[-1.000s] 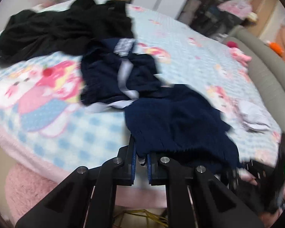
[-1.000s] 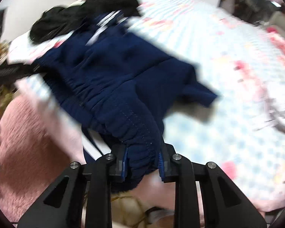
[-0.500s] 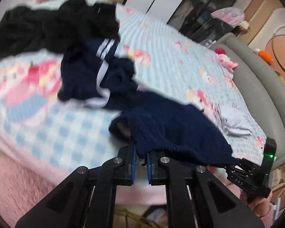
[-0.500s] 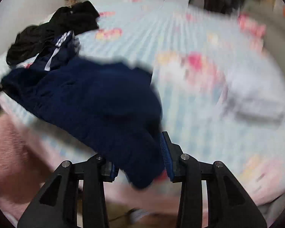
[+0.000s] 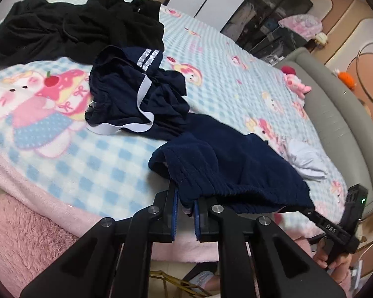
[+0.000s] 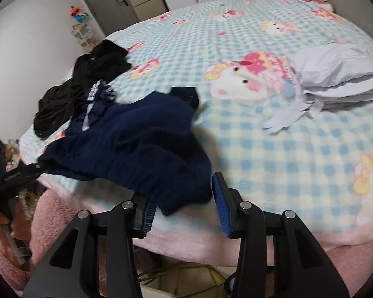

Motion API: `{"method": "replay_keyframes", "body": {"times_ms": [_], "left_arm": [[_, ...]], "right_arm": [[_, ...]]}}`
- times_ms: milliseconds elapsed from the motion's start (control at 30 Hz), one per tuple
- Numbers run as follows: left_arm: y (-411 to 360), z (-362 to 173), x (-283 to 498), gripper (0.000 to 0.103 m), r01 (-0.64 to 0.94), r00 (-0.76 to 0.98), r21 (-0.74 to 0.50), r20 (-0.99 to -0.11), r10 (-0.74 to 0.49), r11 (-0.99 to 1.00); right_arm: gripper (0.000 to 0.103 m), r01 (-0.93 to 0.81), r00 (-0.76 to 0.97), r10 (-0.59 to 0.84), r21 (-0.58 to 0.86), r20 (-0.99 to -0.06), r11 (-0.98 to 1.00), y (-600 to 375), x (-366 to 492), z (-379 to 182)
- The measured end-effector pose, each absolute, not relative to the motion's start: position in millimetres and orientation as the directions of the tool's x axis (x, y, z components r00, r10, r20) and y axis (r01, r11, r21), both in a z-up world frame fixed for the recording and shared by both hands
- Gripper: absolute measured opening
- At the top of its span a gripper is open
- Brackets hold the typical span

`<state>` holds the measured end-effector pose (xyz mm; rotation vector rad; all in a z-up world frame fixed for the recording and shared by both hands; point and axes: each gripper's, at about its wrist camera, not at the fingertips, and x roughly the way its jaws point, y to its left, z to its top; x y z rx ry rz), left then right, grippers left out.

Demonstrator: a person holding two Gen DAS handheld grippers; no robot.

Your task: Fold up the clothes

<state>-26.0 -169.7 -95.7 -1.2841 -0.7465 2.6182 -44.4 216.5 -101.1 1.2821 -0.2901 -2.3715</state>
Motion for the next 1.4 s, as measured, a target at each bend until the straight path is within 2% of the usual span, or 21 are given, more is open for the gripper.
{"method": "replay_keyframes", "body": {"times_ms": [367,600,800,967,1000,1067,1200,1400], "left_arm": [[-174.4,-77.4,-17.2,0.012,0.072,-0.651,-0.525,-0.669,0.359,-0.848],[-173.6,-79.6,-14.5,0.013,0.055,-0.64,-0.551,-0.659,0.394,-0.833],[-176.1,-81.5,-12.0,0.013,0.058,-0.638,-0.572,-0.652,0.41,-0.818],[-163.9,-92.9,-16.1,0.013,0.069,-0.602,-0.52,-0.702,0.38,-0.851],[-163.2,-95.2,-15.7,0.013,0.072,-0.597,-0.512,-0.71,0.375,-0.856],[-162.2,-99.8,-14.8,0.014,0.077,-0.586,-0.498,-0.723,0.365,-0.863],[-165.2,-108.4,-15.6,0.014,0.106,-0.57,-0.485,-0.745,0.347,-0.868],[-165.0,-113.7,-15.9,0.014,0.099,-0.563,-0.479,-0.75,0.348,-0.872]], "right_arm": [[0.046,0.276,-0.466,-0.649,0.598,-0.602,-0.752,234.6,-39.2,-83.0],[0.046,0.159,-0.517,-0.613,0.637,-0.597,-0.754,254.8,-40.9,-89.5],[0.049,0.142,-0.518,-0.545,0.562,-0.66,-0.815,248.3,-48.8,-89.1],[0.049,0.104,-0.532,-0.5,0.533,-0.683,-0.84,246.1,-54.0,-90.2],[0.049,0.101,-0.532,-0.55,0.597,-0.644,-0.796,248.2,-55.3,-90.0],[0.054,0.124,-0.481,-0.596,0.623,-0.643,-0.772,240.8,-58.8,-91.4],[0.055,0.26,-0.432,-0.445,0.363,-0.785,-0.895,202.7,-48.1,-94.1],[0.055,0.358,-0.344,-0.399,0.274,-0.85,-0.893,192.9,-21.8,-109.9]]}}
